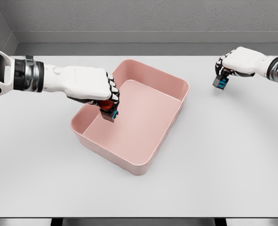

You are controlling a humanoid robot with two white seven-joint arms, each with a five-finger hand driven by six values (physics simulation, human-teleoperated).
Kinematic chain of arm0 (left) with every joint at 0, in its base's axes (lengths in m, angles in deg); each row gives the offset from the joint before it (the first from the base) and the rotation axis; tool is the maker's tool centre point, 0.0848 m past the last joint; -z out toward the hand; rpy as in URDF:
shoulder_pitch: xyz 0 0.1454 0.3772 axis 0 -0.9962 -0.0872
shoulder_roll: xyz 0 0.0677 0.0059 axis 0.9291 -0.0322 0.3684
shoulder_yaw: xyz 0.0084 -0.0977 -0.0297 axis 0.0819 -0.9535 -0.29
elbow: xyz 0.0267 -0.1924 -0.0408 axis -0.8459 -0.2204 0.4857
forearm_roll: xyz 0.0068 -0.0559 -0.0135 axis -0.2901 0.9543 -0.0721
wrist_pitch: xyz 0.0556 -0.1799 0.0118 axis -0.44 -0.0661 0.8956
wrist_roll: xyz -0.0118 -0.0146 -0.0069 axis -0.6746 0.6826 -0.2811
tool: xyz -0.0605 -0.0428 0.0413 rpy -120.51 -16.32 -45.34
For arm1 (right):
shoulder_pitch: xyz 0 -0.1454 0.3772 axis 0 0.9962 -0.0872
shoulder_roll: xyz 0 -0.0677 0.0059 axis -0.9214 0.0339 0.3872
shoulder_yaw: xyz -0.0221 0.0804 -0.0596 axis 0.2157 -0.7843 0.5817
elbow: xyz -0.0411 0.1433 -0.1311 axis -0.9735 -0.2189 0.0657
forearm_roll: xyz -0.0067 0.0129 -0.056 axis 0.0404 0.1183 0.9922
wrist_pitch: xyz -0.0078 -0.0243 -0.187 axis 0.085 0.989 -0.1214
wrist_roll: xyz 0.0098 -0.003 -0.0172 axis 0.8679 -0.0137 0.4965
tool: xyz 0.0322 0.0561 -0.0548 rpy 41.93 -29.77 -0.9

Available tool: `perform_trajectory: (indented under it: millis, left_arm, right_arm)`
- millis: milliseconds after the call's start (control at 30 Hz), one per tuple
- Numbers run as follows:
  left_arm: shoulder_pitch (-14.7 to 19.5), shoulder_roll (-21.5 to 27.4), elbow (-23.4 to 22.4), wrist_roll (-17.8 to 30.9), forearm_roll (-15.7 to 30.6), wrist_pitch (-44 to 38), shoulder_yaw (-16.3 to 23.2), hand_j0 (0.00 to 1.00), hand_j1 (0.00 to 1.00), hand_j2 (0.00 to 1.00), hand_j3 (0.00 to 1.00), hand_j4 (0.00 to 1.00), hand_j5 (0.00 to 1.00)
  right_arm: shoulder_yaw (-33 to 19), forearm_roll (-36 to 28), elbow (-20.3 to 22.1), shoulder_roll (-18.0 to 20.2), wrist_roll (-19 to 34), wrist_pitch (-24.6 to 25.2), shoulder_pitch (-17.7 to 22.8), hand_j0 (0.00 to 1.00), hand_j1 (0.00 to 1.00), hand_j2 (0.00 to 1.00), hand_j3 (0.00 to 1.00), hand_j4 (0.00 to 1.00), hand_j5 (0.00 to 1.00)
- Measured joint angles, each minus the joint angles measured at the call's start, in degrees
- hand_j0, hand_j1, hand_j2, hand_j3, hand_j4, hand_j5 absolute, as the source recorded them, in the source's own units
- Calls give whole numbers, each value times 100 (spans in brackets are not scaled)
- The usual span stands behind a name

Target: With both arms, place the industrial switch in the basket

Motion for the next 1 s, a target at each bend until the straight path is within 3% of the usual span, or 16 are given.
perform_trajectory:
  millis: [67, 133, 300, 600, 733, 833, 1000]
  left_arm:
    - [-9, -80, -18, 1, -23, -2, 66, 59, 59, 59, 59, 59, 59]
    - [0, -126, -35, 1, -34, -3, 110, 75, 75, 75, 75, 75, 75]
    - [-9, -195, -49, 1, -44, -4, 173, 94, 94, 94, 94, 94, 94]
    - [79, -85, -155, 0, 26, -6, 153, 100, 100, 100, 100, 100, 100]
    - [88, 669, -201, 0, 1072, -5, 87, 100, 100, 100, 100, 100, 100]
    - [-149, 1154, -368, 1, 1968, -3, 77, 100, 100, 100, 100, 100, 100]
    - [-736, 1768, -699, 1, 2716, 0, 65, 100, 100, 100, 100, 100, 100]
  right_arm:
    - [-65, -4, 55, 13, 0, 0, 9, 48, 48, 48, 48, 48, 48]
    - [-116, -9, 144, 37, 0, 0, 9, 48, 48, 48, 48, 48, 48]
    - [-164, -23, 387, 72, -1, 1, 9, 48, 48, 48, 48, 48, 48]
    - [-321, -97, 720, 46, -3, 0, 18, 48, 48, 48, 48, 48, 48]
    - [-331, -118, 1020, 46, -30, -1, 70, 48, 48, 48, 48, 48, 48]
    - [-335, -123, 1222, 30, -43, -1, 88, 48, 48, 48, 48, 48, 48]
    - [-337, -254, 1577, 26, -49, -1, 97, 48, 48, 48, 48, 48, 48]
